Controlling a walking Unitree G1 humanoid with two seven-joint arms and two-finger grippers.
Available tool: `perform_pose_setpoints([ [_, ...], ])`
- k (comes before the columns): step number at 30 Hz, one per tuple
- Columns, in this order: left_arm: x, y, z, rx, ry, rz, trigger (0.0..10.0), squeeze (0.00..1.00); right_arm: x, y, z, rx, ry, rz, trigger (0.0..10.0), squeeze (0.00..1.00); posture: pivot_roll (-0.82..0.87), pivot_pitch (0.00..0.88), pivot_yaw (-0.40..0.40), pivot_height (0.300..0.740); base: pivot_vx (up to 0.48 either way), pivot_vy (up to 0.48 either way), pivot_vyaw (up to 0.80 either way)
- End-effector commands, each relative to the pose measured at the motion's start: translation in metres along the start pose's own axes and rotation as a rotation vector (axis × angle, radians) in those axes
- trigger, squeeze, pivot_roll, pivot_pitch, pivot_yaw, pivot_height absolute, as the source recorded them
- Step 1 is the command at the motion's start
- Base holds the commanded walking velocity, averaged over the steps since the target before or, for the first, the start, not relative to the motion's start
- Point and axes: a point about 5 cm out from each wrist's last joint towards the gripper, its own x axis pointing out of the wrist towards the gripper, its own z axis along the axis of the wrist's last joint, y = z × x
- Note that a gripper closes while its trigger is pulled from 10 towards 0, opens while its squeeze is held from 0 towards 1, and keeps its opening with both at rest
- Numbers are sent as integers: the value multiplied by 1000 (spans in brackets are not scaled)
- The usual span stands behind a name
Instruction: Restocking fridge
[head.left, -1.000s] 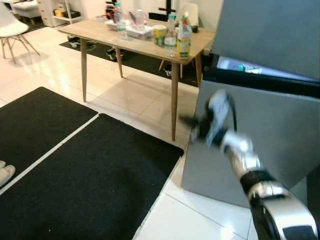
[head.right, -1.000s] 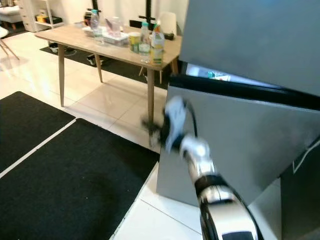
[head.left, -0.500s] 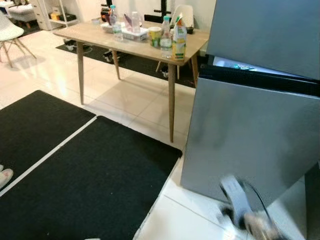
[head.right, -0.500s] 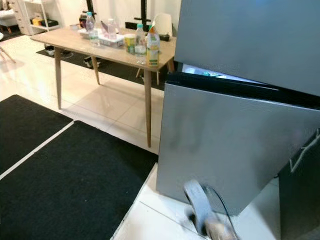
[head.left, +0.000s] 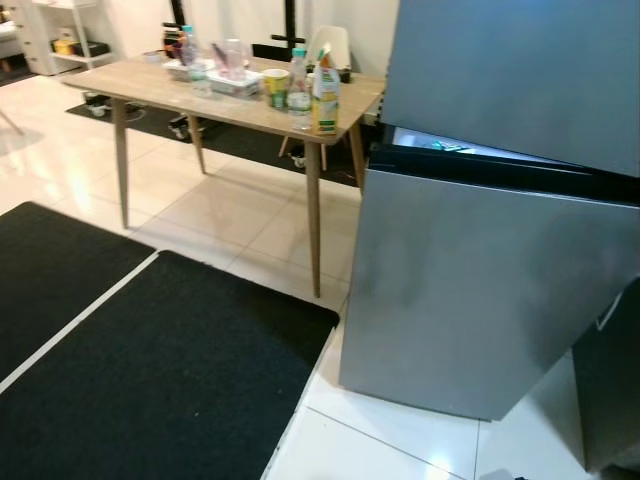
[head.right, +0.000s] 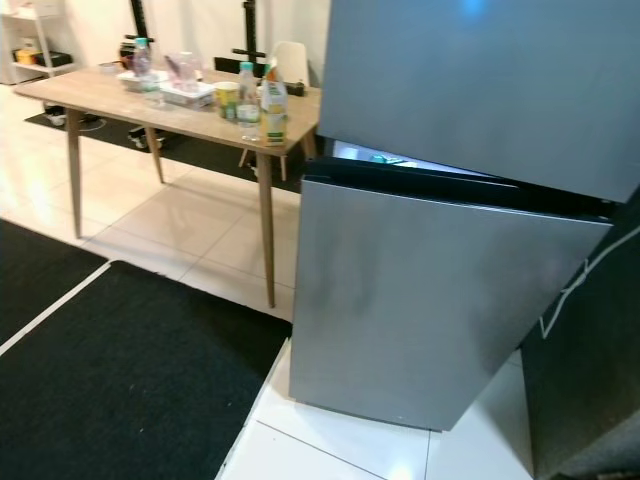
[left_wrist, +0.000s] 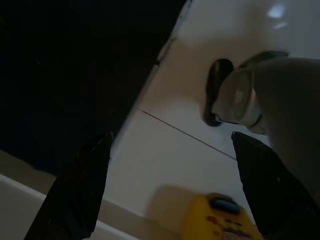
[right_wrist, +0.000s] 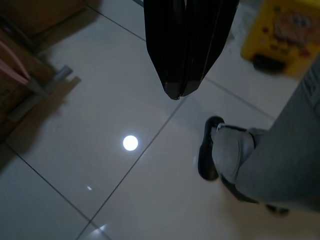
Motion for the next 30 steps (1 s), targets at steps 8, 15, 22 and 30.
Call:
perform_pose_setpoints([
  [8,1,-3,4,11,-7,-13,10000,0,-1,-2,-4,9,24,-27,10000,0,-81,12,-28,740,480,0,-800],
  [15,1,-3,3,13,-5,-12,10000,0,0,1,-5,35,6,-19,10000,0,-79,12,-25,740,480,0,-282],
  [22,1,-3,6,21,-19,-2,10000,0,1,5,17,129,-134,57,10000,0,-82,10,-25,740,244,0,0],
  [30,2,-6,6,22,-14,-12,10000,0,-2,12,49,212,-295,255,10000,0,-88,9,-25,740,0,0,0],
])
